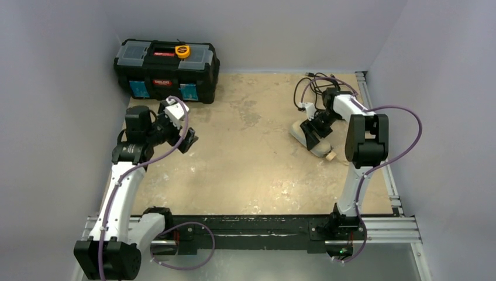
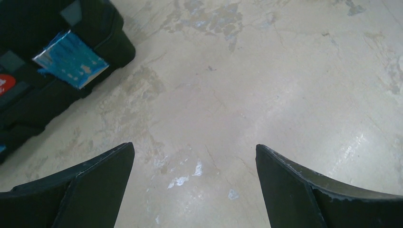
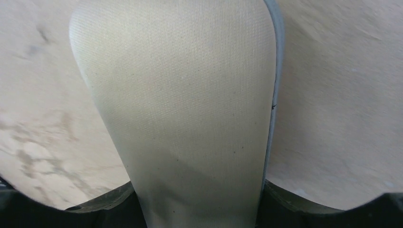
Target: Open the umbrella
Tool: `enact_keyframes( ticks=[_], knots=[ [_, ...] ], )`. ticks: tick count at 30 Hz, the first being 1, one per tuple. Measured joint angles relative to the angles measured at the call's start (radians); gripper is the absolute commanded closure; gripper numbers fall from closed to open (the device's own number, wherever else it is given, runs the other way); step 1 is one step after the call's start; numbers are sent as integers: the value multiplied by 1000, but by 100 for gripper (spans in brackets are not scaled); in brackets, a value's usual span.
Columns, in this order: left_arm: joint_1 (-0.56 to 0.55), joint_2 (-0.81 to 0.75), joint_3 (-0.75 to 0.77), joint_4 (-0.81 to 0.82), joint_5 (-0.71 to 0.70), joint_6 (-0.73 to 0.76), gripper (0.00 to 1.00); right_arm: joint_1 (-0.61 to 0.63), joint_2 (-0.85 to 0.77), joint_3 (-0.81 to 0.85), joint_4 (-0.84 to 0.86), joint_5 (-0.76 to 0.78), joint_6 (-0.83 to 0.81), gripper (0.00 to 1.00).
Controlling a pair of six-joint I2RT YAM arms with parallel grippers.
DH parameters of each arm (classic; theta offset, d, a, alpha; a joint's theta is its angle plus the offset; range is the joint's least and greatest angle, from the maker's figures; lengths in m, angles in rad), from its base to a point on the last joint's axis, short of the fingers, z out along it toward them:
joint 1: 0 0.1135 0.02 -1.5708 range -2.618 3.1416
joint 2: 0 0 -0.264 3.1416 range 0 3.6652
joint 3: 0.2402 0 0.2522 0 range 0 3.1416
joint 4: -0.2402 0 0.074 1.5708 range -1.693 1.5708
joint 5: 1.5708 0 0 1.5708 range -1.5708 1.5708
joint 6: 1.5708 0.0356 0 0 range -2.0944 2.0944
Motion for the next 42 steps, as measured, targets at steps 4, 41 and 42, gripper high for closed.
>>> enact_keyframes(
  ticks=[4, 41, 42],
  knots=[
    [-82, -70, -50, -10, 11, 93, 2, 28, 3, -13, 34, -139, 163, 49],
    [-934, 697, -302, 1049, -581, -257, 63, 409, -107, -273, 571, -139, 1393, 71],
    [-934, 699, -302, 1062, -582, -261, 63, 409, -106, -273, 571, -142, 1397, 71]
  ],
)
